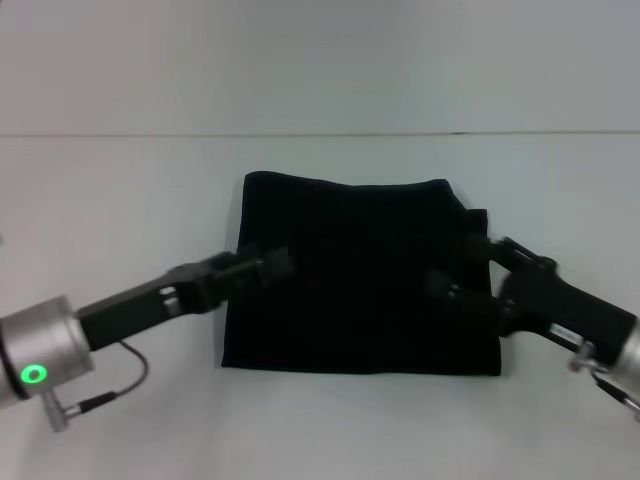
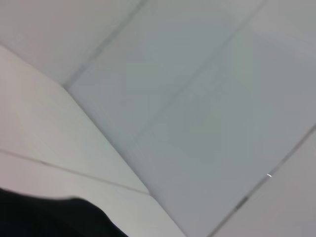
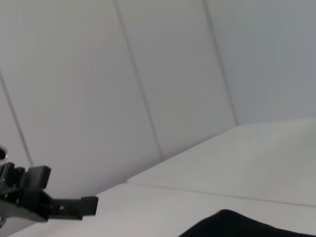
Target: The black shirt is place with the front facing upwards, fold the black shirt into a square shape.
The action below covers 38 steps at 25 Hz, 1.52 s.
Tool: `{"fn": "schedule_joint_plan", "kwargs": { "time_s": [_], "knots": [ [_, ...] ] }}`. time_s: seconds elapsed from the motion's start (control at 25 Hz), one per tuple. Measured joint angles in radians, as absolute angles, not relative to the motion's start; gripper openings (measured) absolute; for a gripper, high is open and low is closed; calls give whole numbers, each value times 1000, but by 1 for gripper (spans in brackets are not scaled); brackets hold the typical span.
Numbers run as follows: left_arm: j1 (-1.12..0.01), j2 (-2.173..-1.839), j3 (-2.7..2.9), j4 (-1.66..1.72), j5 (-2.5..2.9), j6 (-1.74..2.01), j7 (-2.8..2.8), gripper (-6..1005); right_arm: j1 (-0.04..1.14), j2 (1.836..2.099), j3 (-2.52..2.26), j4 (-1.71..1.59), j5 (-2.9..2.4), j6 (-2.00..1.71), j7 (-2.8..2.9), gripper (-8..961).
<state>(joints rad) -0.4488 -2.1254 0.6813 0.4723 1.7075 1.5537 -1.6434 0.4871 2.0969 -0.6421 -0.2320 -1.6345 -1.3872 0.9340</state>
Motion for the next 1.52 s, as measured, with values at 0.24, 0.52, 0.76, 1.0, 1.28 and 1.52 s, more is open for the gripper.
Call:
{"fn": "schedule_joint_plan", "kwargs": {
  "time_s": [0.24, 0.52, 0.76, 1.0, 1.28, 1.52],
  "knots": [
    [-416, -2108, 629, 468, 1707, 1562, -1632, 949, 586, 2099, -720, -186, -1635, -1276, 939, 945],
    [-408, -2109, 618, 465, 1707, 1559, -1620, 949, 560, 2098, -749, -165, -1635, -1201, 947, 945],
    [-414, -2108, 618, 465, 1707, 1553, -1620, 949, 515, 2095, -743, -154, -1632, -1171, 950, 945],
    [-418, -2107, 618, 466, 1706, 1550, -1619, 949, 493, 2094, -731, -156, -1628, -1166, 954, 945],
    [-416, -2101, 618, 466, 1706, 1536, -1630, 949, 483, 2092, -724, -163, -1627, -1182, 955, 945],
    [-423, -2068, 622, 467, 1722, 1534, -1758, 950, 428, 2090, -733, -240, -1640, -1332, 938, 945]
  ]
}}
